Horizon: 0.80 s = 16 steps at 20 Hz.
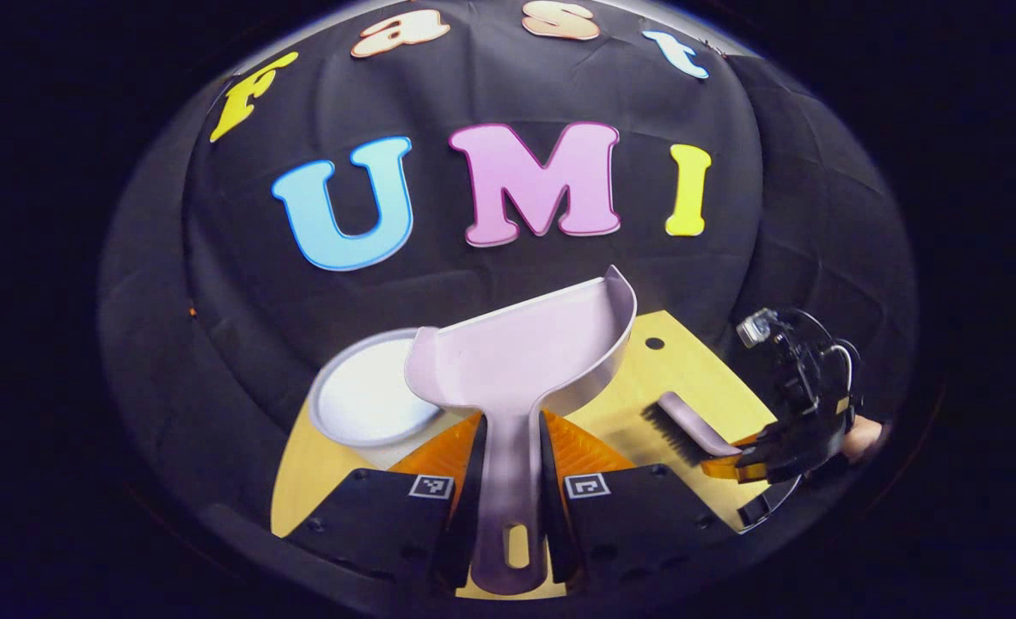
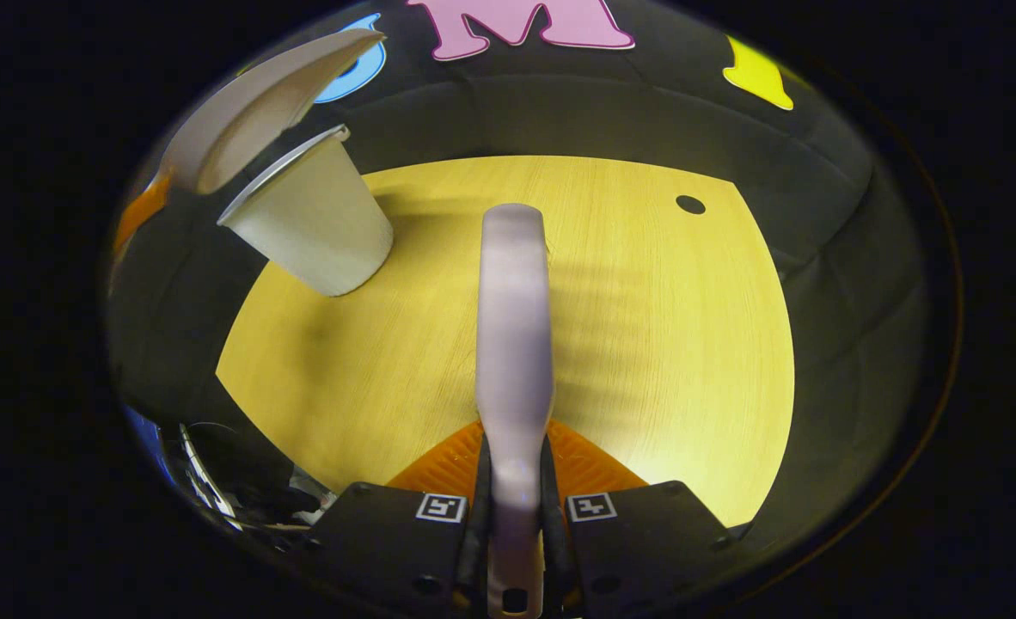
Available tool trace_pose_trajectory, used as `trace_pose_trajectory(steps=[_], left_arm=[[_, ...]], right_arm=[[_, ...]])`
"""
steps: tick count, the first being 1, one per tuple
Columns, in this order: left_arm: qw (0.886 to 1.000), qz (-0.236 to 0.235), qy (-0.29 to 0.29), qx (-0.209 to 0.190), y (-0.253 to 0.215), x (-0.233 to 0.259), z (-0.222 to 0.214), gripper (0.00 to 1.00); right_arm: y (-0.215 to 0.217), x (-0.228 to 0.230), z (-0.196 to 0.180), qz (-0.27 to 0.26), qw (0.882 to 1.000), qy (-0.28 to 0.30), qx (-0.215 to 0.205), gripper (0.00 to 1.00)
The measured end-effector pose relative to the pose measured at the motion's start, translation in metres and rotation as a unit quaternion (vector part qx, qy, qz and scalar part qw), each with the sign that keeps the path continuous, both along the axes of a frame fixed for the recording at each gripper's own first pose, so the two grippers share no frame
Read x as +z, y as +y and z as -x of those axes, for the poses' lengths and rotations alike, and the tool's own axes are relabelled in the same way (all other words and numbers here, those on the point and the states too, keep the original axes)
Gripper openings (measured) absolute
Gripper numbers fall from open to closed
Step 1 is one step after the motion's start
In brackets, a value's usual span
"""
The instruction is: Pick up the small broom and dustpan from the desktop, sweep the trash into the dustpan with the broom, and then empty the trash into the garbage bin.
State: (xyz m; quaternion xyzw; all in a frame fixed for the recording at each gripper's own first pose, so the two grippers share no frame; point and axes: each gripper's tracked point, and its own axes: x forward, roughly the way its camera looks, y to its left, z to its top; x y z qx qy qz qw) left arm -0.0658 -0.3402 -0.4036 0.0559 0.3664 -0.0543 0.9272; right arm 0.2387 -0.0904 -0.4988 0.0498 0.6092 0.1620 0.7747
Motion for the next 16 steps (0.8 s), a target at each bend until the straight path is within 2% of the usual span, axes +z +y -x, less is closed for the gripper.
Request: trace_pose_trajectory(steps=[3,6,11,16], left_arm=[[1.000,-0.007,0.030,0.005,-0.024,-0.046,0.022,0.30],[0.999,-0.012,0.032,-0.001,-0.038,-0.063,0.027,0.30],[0.995,-0.066,0.069,0.002,-0.043,-0.113,0.029,0.31],[0.991,-0.053,0.119,0.020,-0.049,-0.138,0.039,0.31]], right_arm=[[0.006,-0.008,0.002,0.019,0.999,0.028,-0.021,0.29],[0.009,-0.022,0.008,0.040,0.999,0.034,-0.017,0.29],[0.008,-0.024,0.010,0.048,0.997,0.057,-0.009,0.29],[0.006,-0.036,0.015,0.065,0.994,0.088,0.000,0.29]])
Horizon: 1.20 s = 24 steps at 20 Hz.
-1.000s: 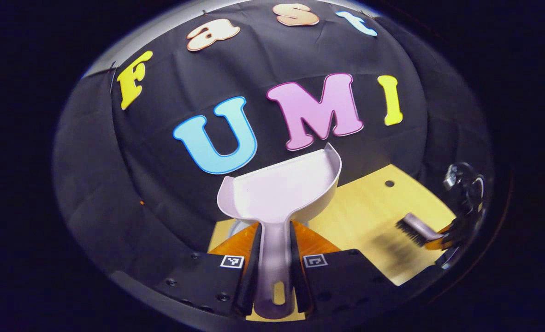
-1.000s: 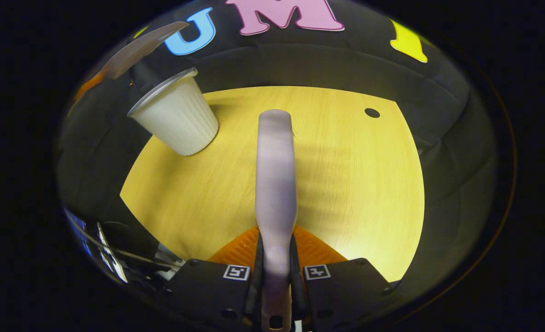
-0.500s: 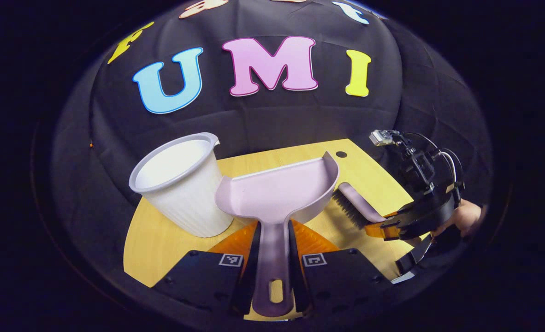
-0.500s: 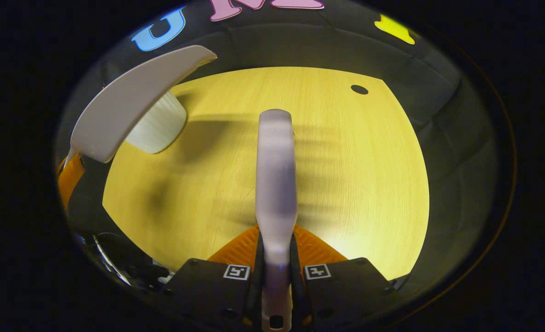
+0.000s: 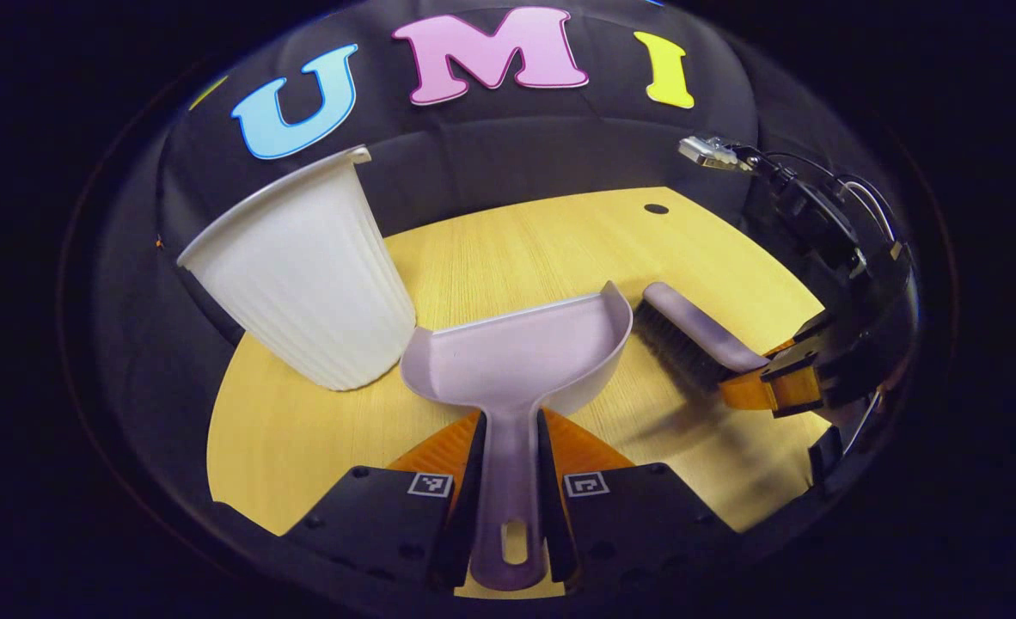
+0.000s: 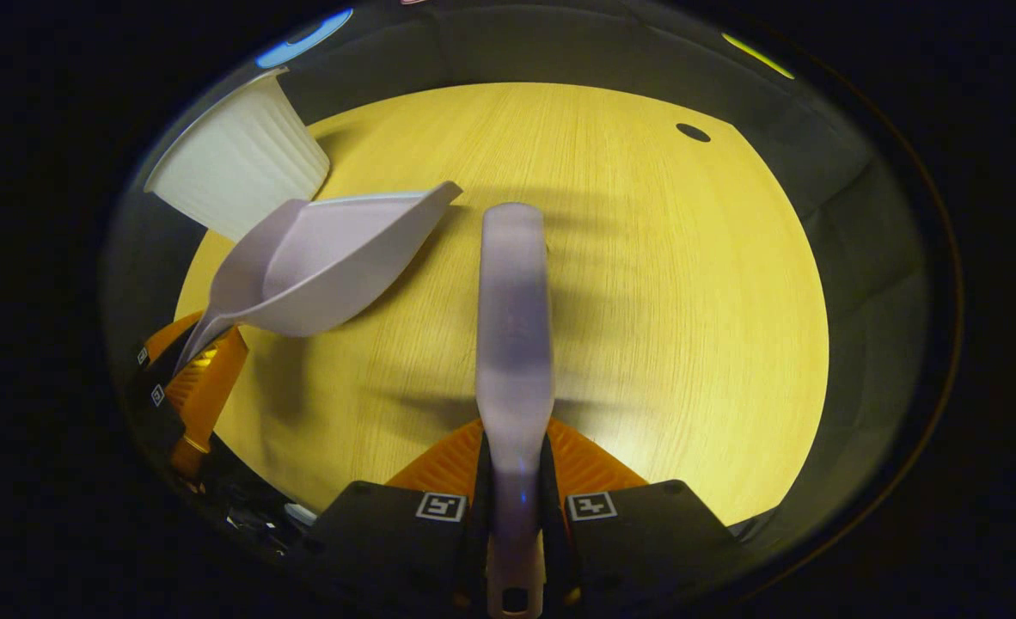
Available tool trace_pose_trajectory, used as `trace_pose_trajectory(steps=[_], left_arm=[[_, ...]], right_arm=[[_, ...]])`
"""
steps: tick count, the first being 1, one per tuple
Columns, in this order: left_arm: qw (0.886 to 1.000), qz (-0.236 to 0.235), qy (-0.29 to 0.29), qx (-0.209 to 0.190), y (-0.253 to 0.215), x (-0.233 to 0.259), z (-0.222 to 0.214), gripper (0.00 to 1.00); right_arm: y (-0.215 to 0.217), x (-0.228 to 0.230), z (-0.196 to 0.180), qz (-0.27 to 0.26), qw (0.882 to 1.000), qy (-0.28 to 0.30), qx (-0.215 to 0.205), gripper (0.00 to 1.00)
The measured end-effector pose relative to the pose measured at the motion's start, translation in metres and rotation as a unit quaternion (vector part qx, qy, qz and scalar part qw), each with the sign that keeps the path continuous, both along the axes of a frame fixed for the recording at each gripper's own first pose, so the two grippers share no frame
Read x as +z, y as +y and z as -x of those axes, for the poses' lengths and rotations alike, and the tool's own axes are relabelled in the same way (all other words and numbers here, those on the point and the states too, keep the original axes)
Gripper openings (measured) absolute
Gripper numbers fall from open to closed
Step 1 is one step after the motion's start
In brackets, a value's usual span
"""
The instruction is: Pick up the small broom and dustpan from the desktop, sweep the trash into the dustpan with the broom, and then empty the trash into the garbage bin.
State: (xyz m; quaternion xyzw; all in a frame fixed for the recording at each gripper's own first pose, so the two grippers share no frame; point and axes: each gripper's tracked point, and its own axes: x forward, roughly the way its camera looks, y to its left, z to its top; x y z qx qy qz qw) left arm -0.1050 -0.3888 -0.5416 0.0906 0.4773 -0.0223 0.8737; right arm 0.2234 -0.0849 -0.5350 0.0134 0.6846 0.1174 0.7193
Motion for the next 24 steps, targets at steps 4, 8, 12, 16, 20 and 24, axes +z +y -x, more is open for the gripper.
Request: trace_pose_trajectory(steps=[4,8,12,16,20,24], left_arm=[[0.999,-0.033,0.013,-0.015,0.005,-0.004,0.006,0.31],[0.999,-0.038,0.030,-0.016,0.000,0.003,0.004,0.32],[0.998,-0.036,0.046,-0.016,-0.002,0.002,0.008,0.42],[0.998,-0.033,0.043,-0.021,-0.003,0.017,0.013,0.44],[0.999,-0.033,0.009,0.005,0.008,0.057,0.018,0.52],[0.991,-0.041,-0.130,0.013,0.016,0.144,0.015,0.58]], right_arm=[[0.002,0.000,0.003,-0.008,1.000,0.015,-0.007,0.29],[0.002,0.006,0.012,-0.004,0.999,0.038,0.009,0.40],[0.009,0.007,0.016,-0.009,0.999,0.041,0.012,0.63],[0.006,0.017,0.013,-0.017,0.999,0.033,-0.005,0.74],[-0.004,0.044,0.010,-0.020,1.000,-0.004,-0.013,1.00],[-0.024,0.111,-0.004,-0.015,0.994,-0.104,-0.019,1.00]])
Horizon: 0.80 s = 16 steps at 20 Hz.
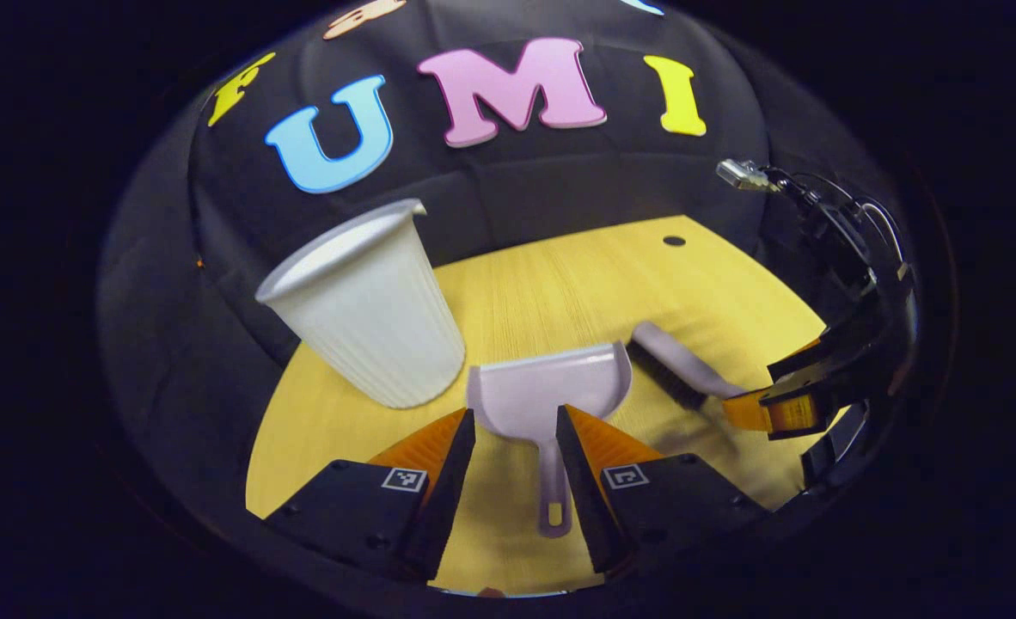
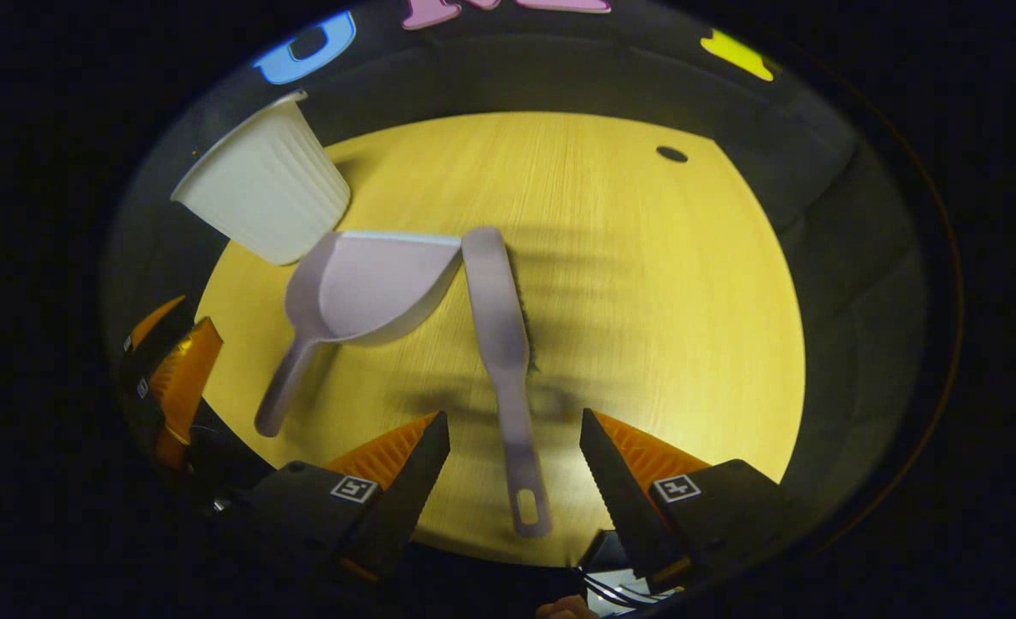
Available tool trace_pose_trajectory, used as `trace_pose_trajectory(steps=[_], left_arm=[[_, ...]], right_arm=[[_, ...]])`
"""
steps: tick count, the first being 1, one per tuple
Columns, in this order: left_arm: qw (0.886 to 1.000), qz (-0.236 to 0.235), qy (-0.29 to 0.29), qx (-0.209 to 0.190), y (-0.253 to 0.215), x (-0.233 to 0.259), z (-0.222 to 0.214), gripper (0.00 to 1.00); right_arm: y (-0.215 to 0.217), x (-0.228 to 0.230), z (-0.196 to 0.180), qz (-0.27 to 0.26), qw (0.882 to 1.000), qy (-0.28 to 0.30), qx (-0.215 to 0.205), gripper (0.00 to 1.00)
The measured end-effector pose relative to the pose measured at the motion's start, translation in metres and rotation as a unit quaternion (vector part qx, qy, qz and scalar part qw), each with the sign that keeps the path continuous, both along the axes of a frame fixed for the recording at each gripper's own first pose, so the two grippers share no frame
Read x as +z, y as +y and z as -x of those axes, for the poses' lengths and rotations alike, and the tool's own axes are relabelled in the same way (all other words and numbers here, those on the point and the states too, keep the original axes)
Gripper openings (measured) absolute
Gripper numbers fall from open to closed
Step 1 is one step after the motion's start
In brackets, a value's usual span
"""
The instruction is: Pick up the small broom and dustpan from the desktop, sweep the trash into the dustpan with the broom, and then empty the trash into the garbage bin.
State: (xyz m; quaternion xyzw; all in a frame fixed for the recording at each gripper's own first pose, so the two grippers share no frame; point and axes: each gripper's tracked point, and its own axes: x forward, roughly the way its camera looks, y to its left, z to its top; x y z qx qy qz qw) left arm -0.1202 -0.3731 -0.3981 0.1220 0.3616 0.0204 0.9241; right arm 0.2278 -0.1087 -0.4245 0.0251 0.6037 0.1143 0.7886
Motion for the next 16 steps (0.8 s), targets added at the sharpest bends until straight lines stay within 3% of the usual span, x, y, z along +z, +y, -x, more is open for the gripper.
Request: trace_pose_trajectory(steps=[3,5,8,11,13,16], left_arm=[[0.995,0.011,-0.098,-0.003,-0.003,0.071,-0.005,0.59],[0.988,0.031,-0.152,-0.004,-0.004,0.117,-0.006,0.59],[0.975,0.060,-0.212,-0.007,-0.003,0.169,0.005,0.59],[0.952,0.071,-0.296,-0.029,-0.007,0.203,0.022,0.59],[0.951,0.071,-0.298,-0.049,-0.010,0.204,0.032,0.59],[0.950,0.070,-0.300,-0.052,-0.006,0.207,0.039,0.59]], right_arm=[[-0.010,0.080,-0.021,-0.003,0.991,-0.135,-0.025,1.00],[-0.009,0.142,-0.037,-0.011,0.971,-0.233,-0.045,0.99],[0.013,0.220,-0.051,-0.044,0.932,-0.354,-0.067,0.99],[0.018,0.284,-0.056,-0.046,0.874,-0.474,-0.095,0.98],[0.024,0.285,-0.054,-0.031,0.865,-0.495,-0.078,0.98],[0.018,0.292,-0.049,-0.042,0.871,-0.483,-0.080,0.99]])
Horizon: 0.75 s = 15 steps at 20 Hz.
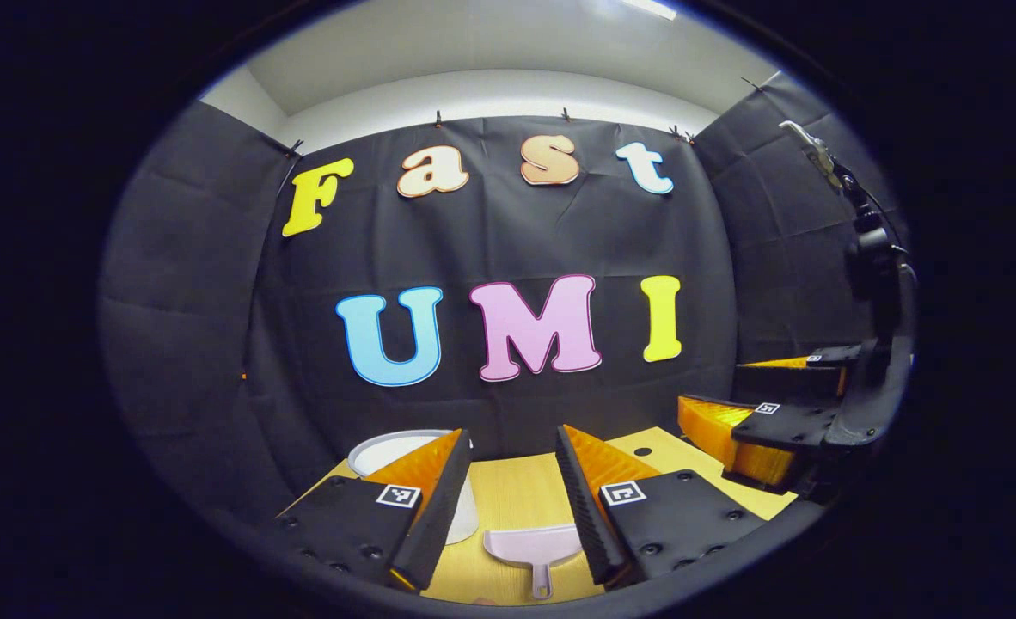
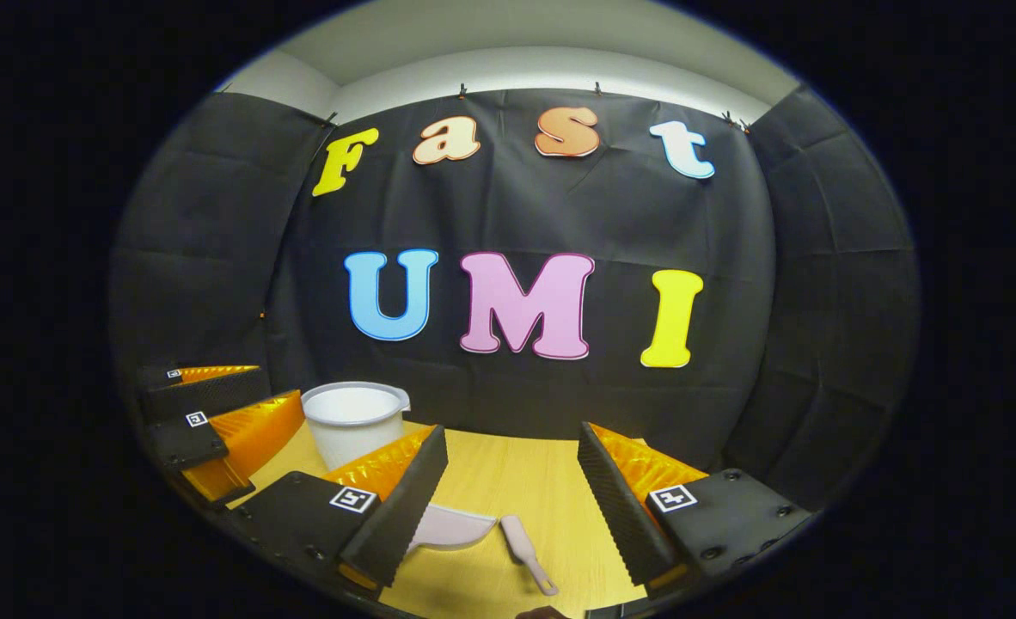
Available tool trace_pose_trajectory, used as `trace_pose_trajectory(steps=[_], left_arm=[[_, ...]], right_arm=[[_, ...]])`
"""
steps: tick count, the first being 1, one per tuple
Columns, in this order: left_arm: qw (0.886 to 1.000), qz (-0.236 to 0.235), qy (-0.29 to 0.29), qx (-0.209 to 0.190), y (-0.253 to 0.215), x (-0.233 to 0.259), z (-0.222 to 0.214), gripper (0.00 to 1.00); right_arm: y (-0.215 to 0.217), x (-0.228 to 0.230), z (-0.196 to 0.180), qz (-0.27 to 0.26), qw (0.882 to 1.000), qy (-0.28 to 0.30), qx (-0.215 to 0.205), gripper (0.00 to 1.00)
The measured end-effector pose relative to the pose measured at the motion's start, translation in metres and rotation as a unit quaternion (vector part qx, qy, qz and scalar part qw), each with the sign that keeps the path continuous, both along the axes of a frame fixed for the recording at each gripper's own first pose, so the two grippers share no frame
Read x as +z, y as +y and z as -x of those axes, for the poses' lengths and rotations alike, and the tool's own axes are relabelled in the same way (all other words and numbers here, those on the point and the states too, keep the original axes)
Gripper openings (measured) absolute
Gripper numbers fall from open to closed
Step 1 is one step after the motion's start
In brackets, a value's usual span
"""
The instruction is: Pick up the small broom and dustpan from the desktop, sweep the trash into the dustpan with the broom, and then empty the trash into the garbage bin.
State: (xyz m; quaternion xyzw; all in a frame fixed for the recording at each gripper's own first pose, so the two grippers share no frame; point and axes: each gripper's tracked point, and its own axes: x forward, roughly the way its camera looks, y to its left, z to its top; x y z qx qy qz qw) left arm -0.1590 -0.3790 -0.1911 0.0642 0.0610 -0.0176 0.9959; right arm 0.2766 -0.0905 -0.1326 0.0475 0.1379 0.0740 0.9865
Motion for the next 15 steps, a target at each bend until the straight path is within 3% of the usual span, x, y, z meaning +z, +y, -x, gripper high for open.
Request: trace_pose_trajectory(steps=[6,11,15], left_arm=[[1.000,-0.004,0.016,-0.004,0.018,-0.008,0.009,0.59],[0.999,0.013,0.029,-0.007,0.017,-0.019,0.025,0.70],[0.999,0.012,0.029,-0.007,0.017,-0.021,0.025,0.71]], right_arm=[[0.002,0.001,-0.002,-0.002,1.000,-0.001,-0.026,0.99],[0.002,-0.001,0.000,0.007,0.999,-0.012,-0.036,0.98],[0.003,-0.004,0.006,0.010,0.999,-0.005,-0.036,0.98]])
